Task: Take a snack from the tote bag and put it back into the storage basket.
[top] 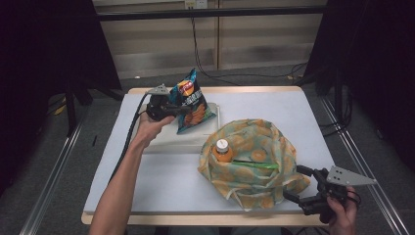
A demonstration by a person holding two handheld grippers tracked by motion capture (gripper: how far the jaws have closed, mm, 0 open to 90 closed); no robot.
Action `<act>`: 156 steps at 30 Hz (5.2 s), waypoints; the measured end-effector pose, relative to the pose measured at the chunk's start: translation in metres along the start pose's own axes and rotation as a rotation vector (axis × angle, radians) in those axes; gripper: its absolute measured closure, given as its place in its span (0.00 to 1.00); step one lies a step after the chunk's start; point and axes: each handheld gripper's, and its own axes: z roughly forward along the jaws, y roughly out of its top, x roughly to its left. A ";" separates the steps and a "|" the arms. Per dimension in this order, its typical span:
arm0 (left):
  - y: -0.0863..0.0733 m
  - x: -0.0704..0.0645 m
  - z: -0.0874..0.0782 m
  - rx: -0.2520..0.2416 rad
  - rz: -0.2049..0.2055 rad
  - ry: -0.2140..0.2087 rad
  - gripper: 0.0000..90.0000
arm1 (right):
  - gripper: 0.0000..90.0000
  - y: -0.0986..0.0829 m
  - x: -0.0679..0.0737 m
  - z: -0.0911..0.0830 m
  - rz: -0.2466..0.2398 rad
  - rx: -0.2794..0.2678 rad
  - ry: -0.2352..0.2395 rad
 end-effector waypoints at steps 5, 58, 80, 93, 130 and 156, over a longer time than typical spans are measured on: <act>-0.011 0.002 0.014 0.075 -0.002 -0.002 1.00 | 0.00 0.000 -0.001 0.000 0.004 0.000 -0.003; -0.029 0.046 0.050 0.214 -0.191 0.116 0.95 | 0.00 -0.001 -0.002 -0.004 0.018 -0.002 0.000; -0.019 0.002 0.012 0.076 -0.112 0.050 0.82 | 0.00 -0.001 -0.001 -0.003 -0.008 0.013 -0.023; -0.030 -0.052 -0.022 -0.045 -0.040 -0.060 0.85 | 0.05 0.007 0.005 -0.001 -0.016 0.026 -0.035; -0.015 -0.190 -0.002 -0.100 0.190 -0.350 0.74 | 0.75 0.071 0.021 0.021 -0.083 -0.004 0.097; -0.069 -0.203 0.032 0.148 0.230 -0.391 1.00 | 0.53 0.049 0.011 0.043 -0.045 0.063 0.040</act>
